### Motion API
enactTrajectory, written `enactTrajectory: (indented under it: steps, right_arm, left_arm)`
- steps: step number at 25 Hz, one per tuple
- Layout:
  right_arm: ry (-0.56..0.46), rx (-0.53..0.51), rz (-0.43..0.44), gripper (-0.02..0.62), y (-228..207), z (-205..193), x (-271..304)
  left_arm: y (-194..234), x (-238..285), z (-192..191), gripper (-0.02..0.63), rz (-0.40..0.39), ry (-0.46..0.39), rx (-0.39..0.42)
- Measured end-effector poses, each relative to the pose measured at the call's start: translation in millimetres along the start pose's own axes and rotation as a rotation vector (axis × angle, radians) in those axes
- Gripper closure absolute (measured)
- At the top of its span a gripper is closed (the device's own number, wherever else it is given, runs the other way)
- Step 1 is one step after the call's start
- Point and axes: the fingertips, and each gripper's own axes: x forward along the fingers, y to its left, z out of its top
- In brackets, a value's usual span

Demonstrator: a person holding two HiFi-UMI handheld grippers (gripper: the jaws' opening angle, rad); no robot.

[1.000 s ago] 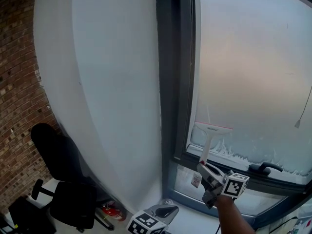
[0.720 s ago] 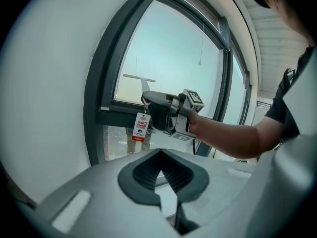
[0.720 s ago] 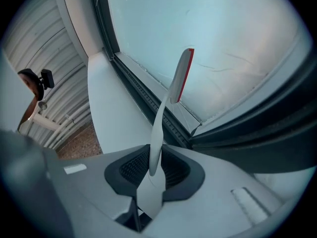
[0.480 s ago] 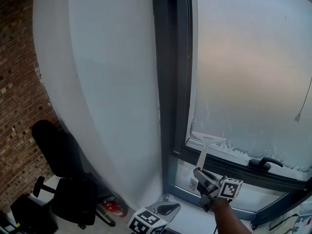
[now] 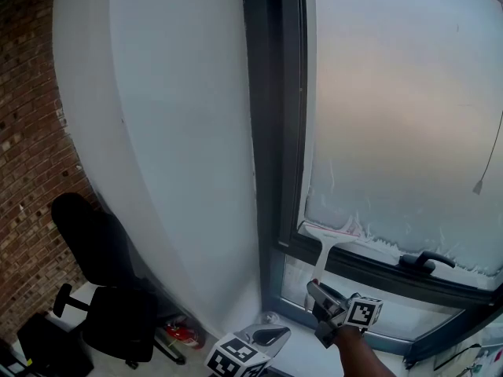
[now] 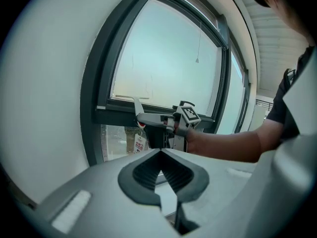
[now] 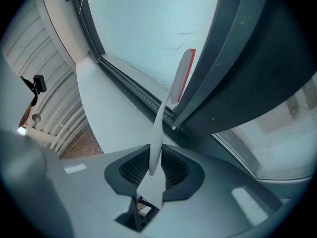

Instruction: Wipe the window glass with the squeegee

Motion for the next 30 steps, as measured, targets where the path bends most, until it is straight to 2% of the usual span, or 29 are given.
enactTrajectory:
  steps: [3,10,16,21,25,30]
  right_arm:
    - [-0.024,0.004,0.035,0.506,13.7,4.6,-2.1]
    - [-0.120,-0.074,0.089,0.507,60.7,44.8,-23.5]
    - [-0.155,-0.165,0.104,0.506,92.6,95.8,-41.4]
    - [-0.173,-0.316,0.109,0.508,131.1,154.2,-51.4]
    - [-0.207,-0.367,0.146,0.508,161.1,192.3,-52.4]
    - [-0.212,-0.411,0.161,0.508,176.2,218.8,-51.4]
  left_arm:
    - [-1.5,0.8,0.5,0.606,-0.006,-0.002,0.002]
    - [-11.0,6.0,1.9,0.606,-0.033,0.008,0.019]
    - [-29.0,17.2,3.1,0.606,-0.078,0.022,0.046]
    - [-38.4,24.6,4.9,0.606,-0.100,0.025,0.059]
    - [-42.9,26.4,5.0,0.606,-0.107,0.023,0.065]
    - [-43.8,25.8,8.1,0.606,-0.099,0.017,0.062]
